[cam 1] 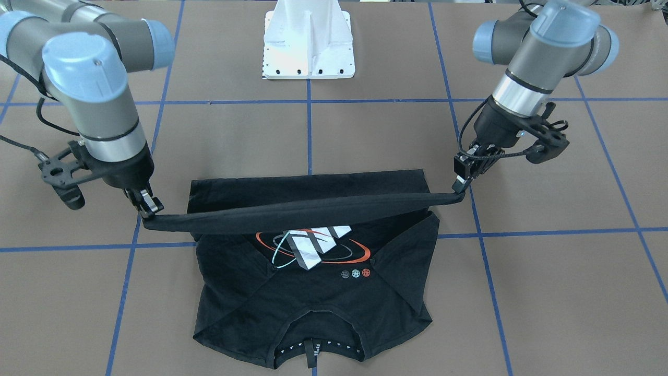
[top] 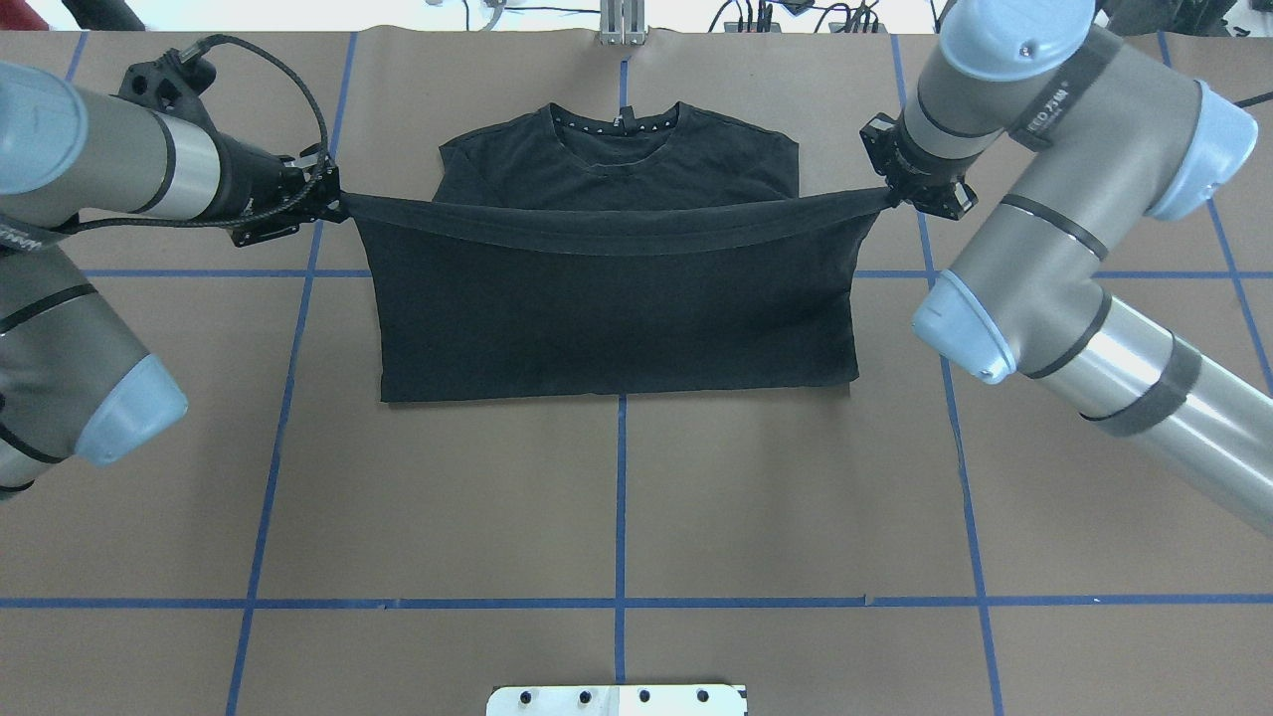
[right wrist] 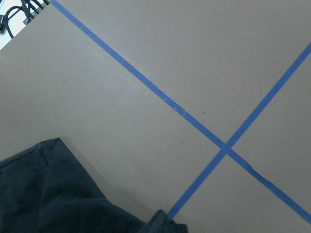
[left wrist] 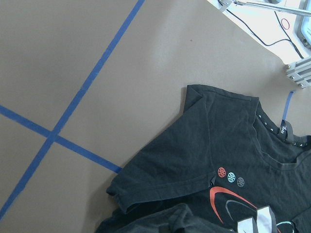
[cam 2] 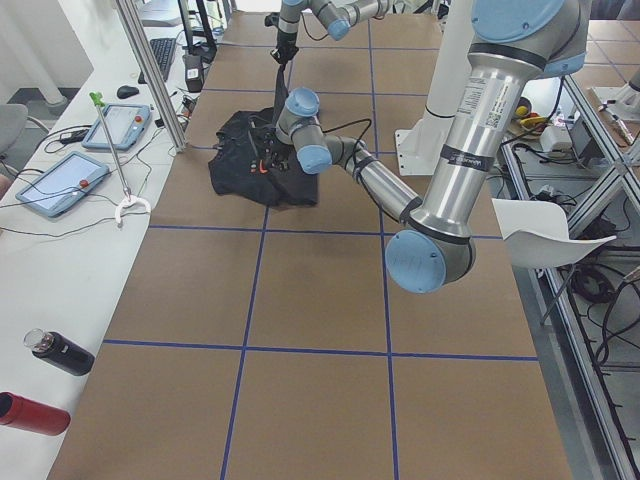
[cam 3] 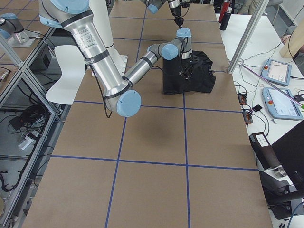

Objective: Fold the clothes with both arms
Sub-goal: 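Lift the hem with both grippers and carry it toward the collar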

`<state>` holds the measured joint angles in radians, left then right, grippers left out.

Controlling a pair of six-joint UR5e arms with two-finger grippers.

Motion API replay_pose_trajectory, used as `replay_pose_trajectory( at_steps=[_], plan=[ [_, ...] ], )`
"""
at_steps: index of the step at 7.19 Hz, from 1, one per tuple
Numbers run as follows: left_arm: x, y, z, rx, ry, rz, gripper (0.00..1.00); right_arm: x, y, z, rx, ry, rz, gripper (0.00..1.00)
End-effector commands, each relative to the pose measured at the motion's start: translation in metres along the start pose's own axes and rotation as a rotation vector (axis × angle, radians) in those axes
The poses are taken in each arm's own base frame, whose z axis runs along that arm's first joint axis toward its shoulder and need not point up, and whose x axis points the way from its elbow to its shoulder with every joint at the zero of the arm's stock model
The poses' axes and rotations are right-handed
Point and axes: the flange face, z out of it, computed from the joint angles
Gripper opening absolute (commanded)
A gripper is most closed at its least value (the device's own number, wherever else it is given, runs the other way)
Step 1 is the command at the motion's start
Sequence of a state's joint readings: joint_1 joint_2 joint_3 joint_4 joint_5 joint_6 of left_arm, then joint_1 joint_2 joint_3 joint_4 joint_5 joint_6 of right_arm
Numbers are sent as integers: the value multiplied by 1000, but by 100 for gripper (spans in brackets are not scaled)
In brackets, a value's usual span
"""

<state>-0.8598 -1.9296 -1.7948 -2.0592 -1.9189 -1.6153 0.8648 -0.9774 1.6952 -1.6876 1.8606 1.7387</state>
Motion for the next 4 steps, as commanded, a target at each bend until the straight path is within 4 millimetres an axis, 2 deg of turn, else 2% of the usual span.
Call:
replay_pose_trajectory(
  at_steps=[1, 2, 3, 4],
  plan=[
    [1, -27, 51, 53, 6, -2, 0, -41, -7, 41, 3, -28, -22, 0],
    [-13, -48, 69, 72, 25, -3, 0, -50, -14, 61, 3, -35, -25, 0],
    [-23, -67, 83, 99, 30, -10, 0, -71, -15, 67, 7, -33, -22, 0],
    [-26, -75, 93, 138, 17, 3, 0, -86, -14, 69, 13, -25, -22, 0]
  ],
)
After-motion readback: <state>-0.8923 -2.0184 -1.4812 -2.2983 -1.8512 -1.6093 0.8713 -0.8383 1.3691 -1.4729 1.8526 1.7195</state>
